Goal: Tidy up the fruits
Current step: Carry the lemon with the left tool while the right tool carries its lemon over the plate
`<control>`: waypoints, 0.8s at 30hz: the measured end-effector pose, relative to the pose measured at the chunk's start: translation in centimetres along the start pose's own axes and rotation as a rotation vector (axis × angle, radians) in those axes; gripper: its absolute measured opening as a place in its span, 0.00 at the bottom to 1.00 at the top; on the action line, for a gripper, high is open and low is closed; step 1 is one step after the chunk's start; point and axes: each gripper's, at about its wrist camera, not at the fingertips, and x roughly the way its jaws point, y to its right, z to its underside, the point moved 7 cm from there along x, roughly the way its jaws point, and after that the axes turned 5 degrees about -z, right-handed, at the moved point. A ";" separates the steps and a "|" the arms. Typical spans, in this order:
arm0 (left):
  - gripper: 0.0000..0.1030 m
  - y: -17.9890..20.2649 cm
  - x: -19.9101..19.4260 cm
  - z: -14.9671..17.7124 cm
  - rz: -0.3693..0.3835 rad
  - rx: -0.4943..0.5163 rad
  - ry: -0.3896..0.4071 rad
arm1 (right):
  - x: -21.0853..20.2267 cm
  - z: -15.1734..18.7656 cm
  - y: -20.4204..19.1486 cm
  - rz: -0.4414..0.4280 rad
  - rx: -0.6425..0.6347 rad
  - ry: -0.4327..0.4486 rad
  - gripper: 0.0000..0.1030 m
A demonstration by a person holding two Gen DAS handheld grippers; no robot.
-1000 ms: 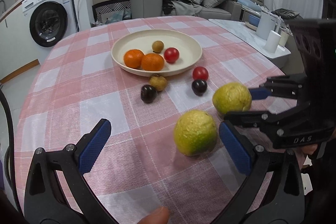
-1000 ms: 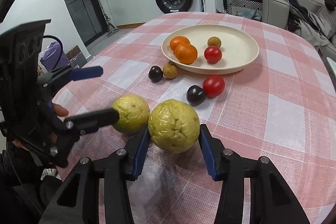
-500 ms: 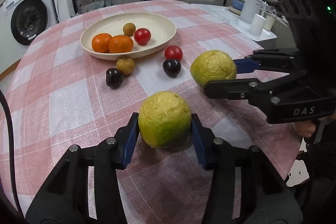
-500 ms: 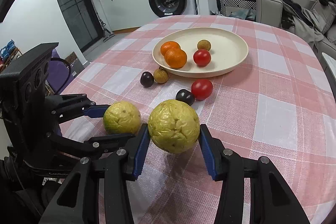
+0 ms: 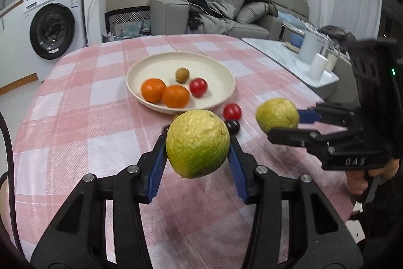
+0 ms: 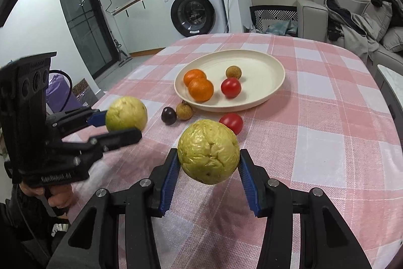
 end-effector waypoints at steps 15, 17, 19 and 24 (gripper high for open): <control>0.43 -2.9 3.6 -5.3 -0.052 -0.016 0.063 | 0.3 -3.7 2.9 0.039 0.101 0.090 0.46; 0.43 -3.1 4.4 -5.7 -0.047 -0.019 0.059 | 1.0 -4.2 3.1 0.043 0.105 0.079 0.46; 0.43 -3.4 5.2 -6.1 -0.051 -0.014 0.058 | 1.5 -4.6 3.3 0.048 0.111 0.072 0.46; 0.43 -4.3 6.6 -7.1 -0.078 -0.006 0.073 | 2.2 -5.5 3.4 0.064 0.101 0.070 0.46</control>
